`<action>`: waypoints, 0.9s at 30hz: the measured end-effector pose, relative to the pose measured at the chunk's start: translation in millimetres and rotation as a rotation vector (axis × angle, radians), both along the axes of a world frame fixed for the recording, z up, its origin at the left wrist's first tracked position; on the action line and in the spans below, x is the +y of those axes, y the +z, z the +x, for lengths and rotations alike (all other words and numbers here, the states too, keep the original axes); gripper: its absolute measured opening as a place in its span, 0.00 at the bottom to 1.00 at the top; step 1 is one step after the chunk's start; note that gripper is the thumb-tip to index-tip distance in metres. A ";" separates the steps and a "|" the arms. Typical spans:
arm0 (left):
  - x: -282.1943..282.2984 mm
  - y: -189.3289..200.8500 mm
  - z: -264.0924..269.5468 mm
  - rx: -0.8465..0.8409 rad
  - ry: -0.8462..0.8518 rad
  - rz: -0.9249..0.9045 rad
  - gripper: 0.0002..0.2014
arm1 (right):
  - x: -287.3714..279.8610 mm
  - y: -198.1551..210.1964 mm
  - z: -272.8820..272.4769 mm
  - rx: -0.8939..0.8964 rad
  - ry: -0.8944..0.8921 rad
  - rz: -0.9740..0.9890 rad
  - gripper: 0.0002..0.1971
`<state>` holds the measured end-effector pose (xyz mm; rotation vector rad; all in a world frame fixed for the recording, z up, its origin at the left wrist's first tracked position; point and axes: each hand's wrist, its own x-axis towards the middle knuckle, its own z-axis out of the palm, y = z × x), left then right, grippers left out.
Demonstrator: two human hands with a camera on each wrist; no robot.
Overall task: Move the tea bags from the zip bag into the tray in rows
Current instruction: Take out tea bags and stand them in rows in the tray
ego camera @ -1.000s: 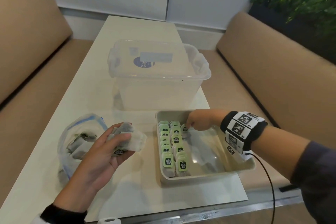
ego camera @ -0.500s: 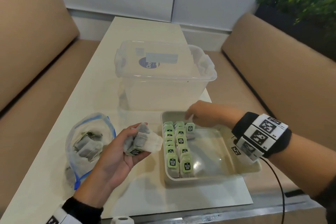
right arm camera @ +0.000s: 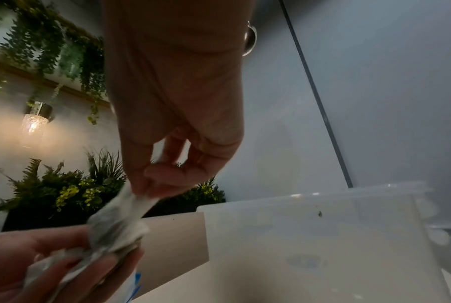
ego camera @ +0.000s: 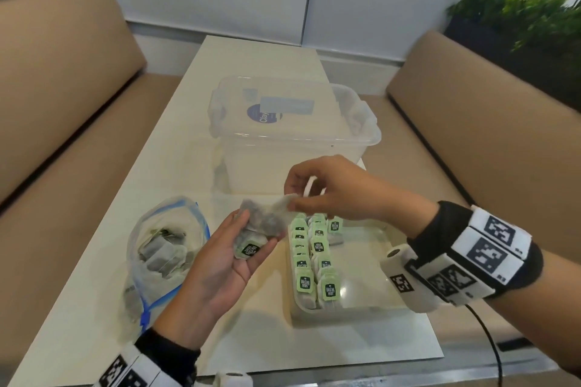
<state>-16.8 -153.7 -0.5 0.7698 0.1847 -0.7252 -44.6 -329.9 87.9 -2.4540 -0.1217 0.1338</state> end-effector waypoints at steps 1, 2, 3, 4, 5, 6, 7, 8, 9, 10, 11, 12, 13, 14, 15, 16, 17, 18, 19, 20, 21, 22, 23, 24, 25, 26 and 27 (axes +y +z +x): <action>1.1 0.9 -0.4 0.005 -0.012 -0.005 0.07 | -1.5 4.6 -0.1 -0.064 0.038 0.022 0.04; 1.9 2.0 -1.1 0.008 -0.032 -0.008 0.08 | -2.7 8.7 -0.2 -0.108 0.087 0.072 0.05; 2.7 3.2 -2.4 0.006 -0.063 -0.012 0.08 | -3.3 12.1 -0.2 -0.119 0.145 0.147 0.06; 3.0 5.0 -3.7 0.003 -0.102 -0.021 0.08 | -3.8 14.7 -0.3 -0.099 0.208 0.227 0.08; 3.1 7.3 -5.1 -0.001 -0.142 -0.031 0.09 | -4.0 15.9 -0.3 -0.061 0.264 0.294 0.10; 3.0 8.9 -5.9 -0.007 -0.178 -0.039 0.12 | -4.1 16.0 -0.1 -0.020 0.308 0.333 0.12; 2.9 10.0 -6.5 -0.013 -0.206 -0.037 0.15 | -4.6 15.3 0.3 0.019 0.341 0.342 0.14; 3.0 10.5 -6.5 -0.020 -0.230 -0.039 0.16 | -5.1 14.9 0.8 0.059 0.357 0.332 0.14; 3.4 10.6 -6.0 -0.020 -0.249 -0.055 0.16 | -5.5 15.0 1.7 0.103 0.353 0.300 0.14; 4.0 9.7 -5.4 -0.007 -0.257 -0.080 0.15 | -5.3 16.0 2.0 0.141 0.333 0.245 0.12; 4.7 8.8 -4.8 0.010 -0.261 -0.105 0.15 | -5.1 17.0 1.9 0.165 0.303 0.178 0.09; 5.7 7.1 -4.4 0.015 -0.266 -0.121 0.15 | -5.0 17.3 1.9 0.170 0.276 0.103 0.05; 6.5 4.9 -4.4 0.005 -0.276 -0.123 0.16 | -4.7 18.0 2.3 0.153 0.265 0.021 0.03; 6.7 3.2 -4.9 -0.021 -0.289 -0.118 0.17 | -4.1 18.5 3.5 0.125 0.269 -0.061 0.04; 6.5 1.9 -5.8 -0.050 -0.305 -0.109 0.18 | -2.7 19.0 4.6 0.105 0.283 -0.127 0.06; 5.9 1.5 -7.1 -0.078 -0.321 -0.100 0.19 | -0.7 19.8 5.8 0.097 0.294 -0.170 0.07; 4.7 1.6 -8.8 -0.102 -0.330 -0.086 0.18 | 1.1 20.5 6.7 0.094 0.302 -0.199 0.09; 2.9 1.4 -10.2 -0.123 -0.328 -0.066 0.18 | 2.5 20.7 7.5 0.077 0.309 -0.221 0.09; 1.0 1.2 -11.6 -0.139 -0.321 -0.042 0.18 | 4.0 20.4 8.4 0.045 0.314 -0.249 0.09; -0.9 1.3 -12.6 -0.147 -0.308 -0.014 0.19 | 5.3 19.8 9.1 -0.001 0.319 -0.281 0.10; -2.4 1.4 -13.1 -0.149 -0.290 0.012 0.20 | 6.8 19.0 9.4 -0.048 0.324 -0.306 0.10; -3.8 0.8 -13.2 -0.148 -0.270 0.027 0.20 | 7.9 17.4 9.6 -0.082 0.320 -0.316 0.10; -4.9 0.4 -13.3 -0.144 -0.254 0.034 0.19 | 8.8 16.4 9.2 -0.104 0.309 -0.306 0.10; -5.2 -0.2 -13.1 -0.139 -0.242 0.036 0.18 | 8.7 15.3 8.7 -0.118 0.287 -0.284 0.10; -5.0 -0.6 -12.8 -0.131 -0.235 0.036 0.17 | 7.9 14.4 7.9 -0.130 0.259 -0.258 0.09; -4.5 -1.4 -12.2 -0.124 -0.230 0.035 0.17 | 6.5 14.2 6.7 -0.139 0.233 -0.233 0.08; -3.7 -2.8 -11.5 -0.116 -0.226 0.035 0.17 | 4.3 14.4 5.3 -0.143 0.215 -0.210 0.07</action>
